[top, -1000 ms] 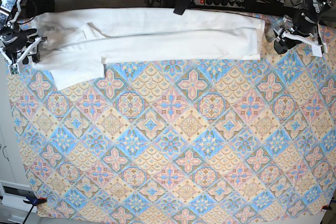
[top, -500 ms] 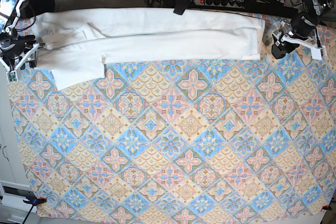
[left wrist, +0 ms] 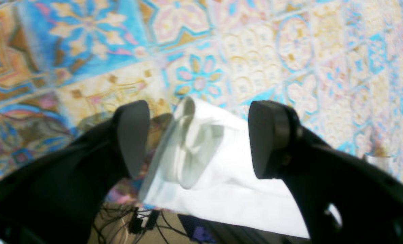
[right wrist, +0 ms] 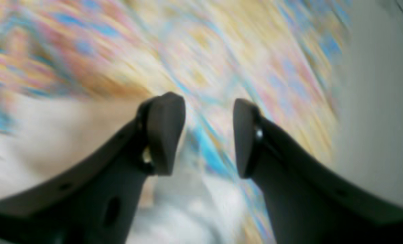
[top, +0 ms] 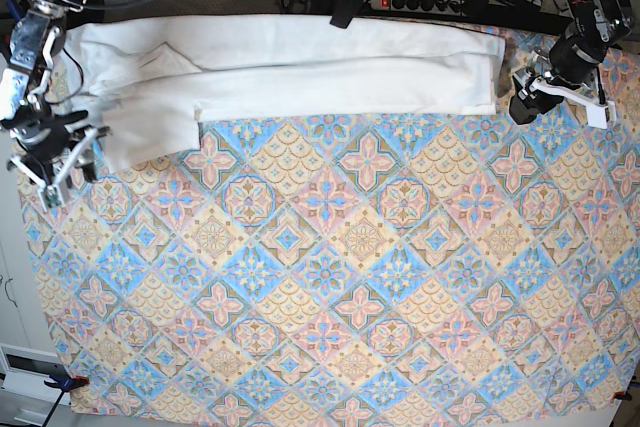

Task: Fold the T-shirt properly
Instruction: 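Regrasp the folded strip's end with the right gripper and tuck it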

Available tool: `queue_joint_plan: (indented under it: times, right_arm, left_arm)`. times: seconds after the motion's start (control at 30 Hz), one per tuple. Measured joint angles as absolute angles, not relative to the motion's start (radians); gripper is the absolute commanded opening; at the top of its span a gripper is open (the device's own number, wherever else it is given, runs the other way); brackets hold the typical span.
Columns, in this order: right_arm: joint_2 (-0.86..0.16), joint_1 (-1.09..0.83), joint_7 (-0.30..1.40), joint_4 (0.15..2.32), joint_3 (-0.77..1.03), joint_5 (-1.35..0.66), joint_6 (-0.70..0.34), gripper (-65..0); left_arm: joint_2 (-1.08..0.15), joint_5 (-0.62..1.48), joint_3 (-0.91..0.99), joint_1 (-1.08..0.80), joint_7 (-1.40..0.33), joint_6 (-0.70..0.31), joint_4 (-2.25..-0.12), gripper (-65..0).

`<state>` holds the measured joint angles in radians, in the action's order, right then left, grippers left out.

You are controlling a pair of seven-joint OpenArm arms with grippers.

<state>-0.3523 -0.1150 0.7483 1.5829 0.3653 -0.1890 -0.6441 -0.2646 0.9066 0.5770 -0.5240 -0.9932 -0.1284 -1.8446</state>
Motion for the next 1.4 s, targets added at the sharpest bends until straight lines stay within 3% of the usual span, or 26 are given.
queue_joint_plan:
  times: [0.2, 0.63, 1.17, 1.4]
  right_arm:
    - [-0.359, -0.018, 0.769, 1.356, 0.282, -0.005, -0.632, -38.2]
    - [-0.368, 0.104, 0.538, 0.982, 0.218, -0.023, -0.635, -38.2]
    - [-0.377, 0.075, 0.511, 0.965, 0.324, -0.019, -0.638, -38.2]
    - [-0.374, 0.016, 0.528, 1.053, 0.341, -0.006, -0.654, -38.2]
  left_arm:
    - [-0.266, 0.904, 0.578, -0.525, -0.995, -0.128, -1.844, -20.5]
    - [-0.266, 0.905, 0.578, -0.527, -0.995, -0.128, -1.844, -20.5]
    - [-0.266, 0.905, 0.578, -0.527, -0.995, -0.128, -1.844, -20.5]
    - [-0.266, 0.905, 0.578, -0.529, -0.995, -0.128, -1.844, -20.5]
